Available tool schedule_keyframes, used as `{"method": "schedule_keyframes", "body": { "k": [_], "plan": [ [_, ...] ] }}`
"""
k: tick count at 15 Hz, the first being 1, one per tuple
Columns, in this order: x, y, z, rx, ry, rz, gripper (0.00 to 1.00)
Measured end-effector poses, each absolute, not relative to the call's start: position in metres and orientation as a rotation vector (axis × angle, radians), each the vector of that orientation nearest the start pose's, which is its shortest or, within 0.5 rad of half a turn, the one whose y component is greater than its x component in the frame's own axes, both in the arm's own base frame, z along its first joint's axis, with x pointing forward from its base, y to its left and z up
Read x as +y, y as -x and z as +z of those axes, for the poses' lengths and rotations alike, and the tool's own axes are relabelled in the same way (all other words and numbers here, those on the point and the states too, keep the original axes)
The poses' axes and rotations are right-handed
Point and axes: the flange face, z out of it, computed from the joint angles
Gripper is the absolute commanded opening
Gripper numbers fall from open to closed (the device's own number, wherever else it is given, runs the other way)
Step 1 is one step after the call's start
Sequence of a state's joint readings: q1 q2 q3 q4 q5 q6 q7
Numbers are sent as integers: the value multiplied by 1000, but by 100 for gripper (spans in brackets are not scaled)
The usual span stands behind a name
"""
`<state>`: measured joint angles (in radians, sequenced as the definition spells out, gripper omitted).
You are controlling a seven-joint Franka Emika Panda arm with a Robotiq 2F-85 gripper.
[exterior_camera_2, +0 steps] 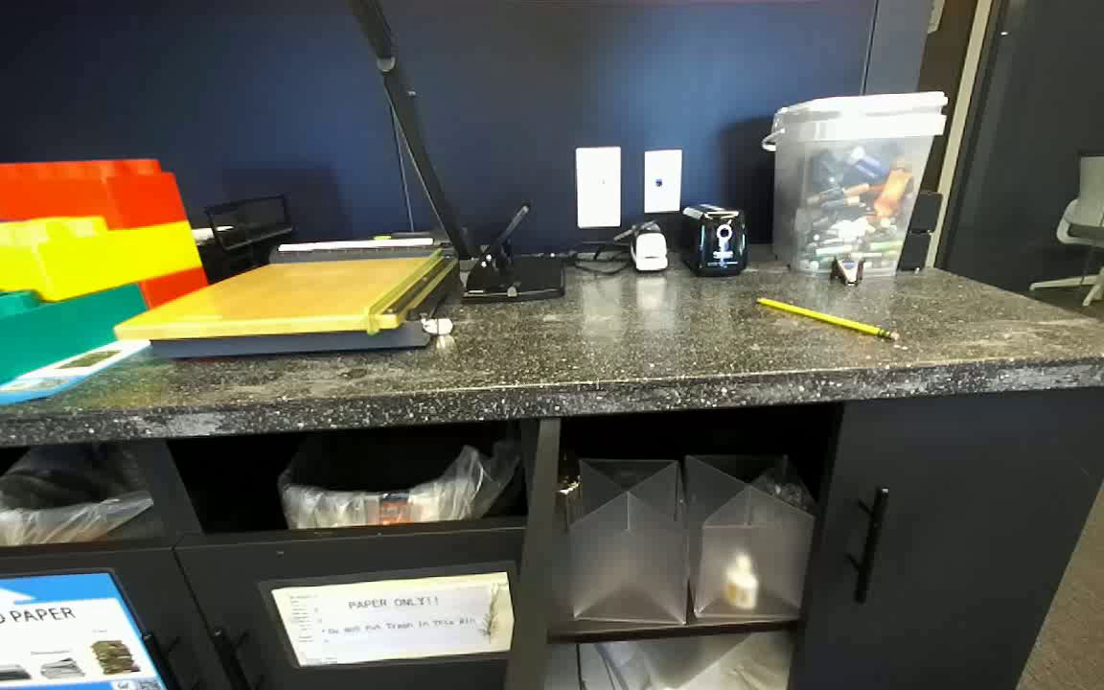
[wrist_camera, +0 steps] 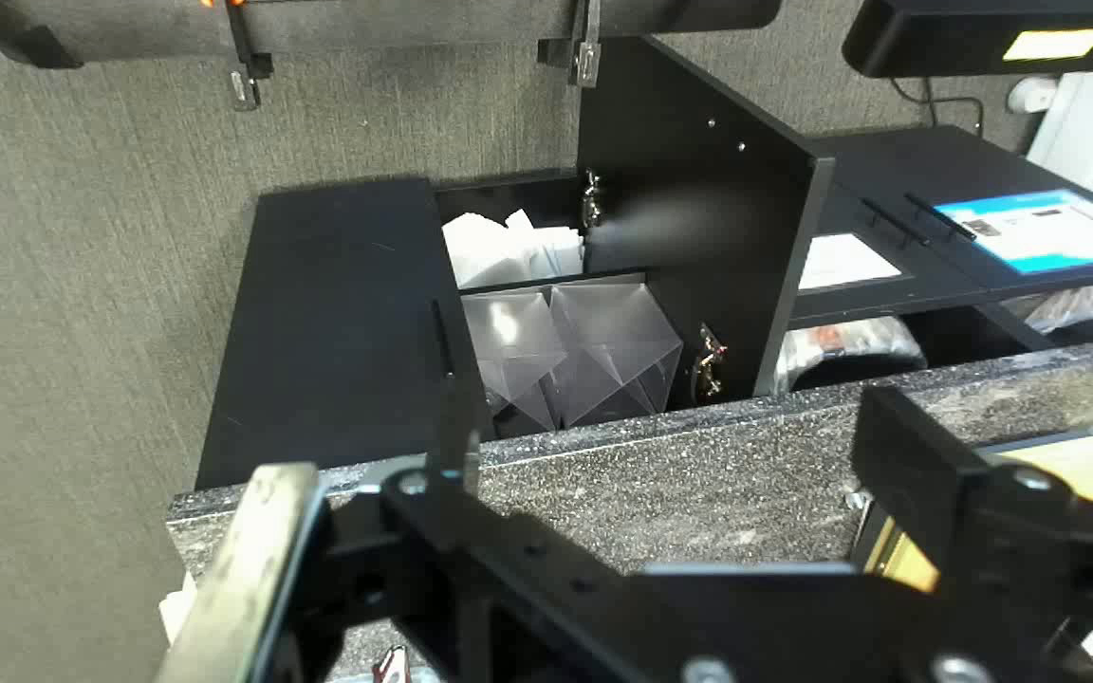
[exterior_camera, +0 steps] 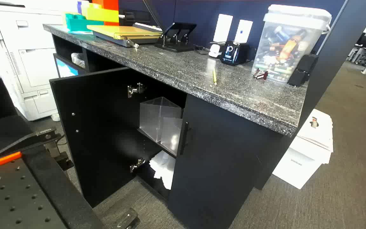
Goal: Move the pencil to the left
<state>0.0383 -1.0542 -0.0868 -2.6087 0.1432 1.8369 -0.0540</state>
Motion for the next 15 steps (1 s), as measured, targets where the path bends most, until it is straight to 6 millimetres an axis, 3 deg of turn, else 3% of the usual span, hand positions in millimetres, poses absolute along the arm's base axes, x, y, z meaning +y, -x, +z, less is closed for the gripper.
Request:
{"method": "schedule_keyframes", "body": {
  "k": [6,10,15],
  "plan": [
    [-3,-273,572,-29,2918,-413,100],
    [19,-335,573,-58,2960,-474,100],
    [39,-428,553,-108,3020,-436,100]
  ]
}}
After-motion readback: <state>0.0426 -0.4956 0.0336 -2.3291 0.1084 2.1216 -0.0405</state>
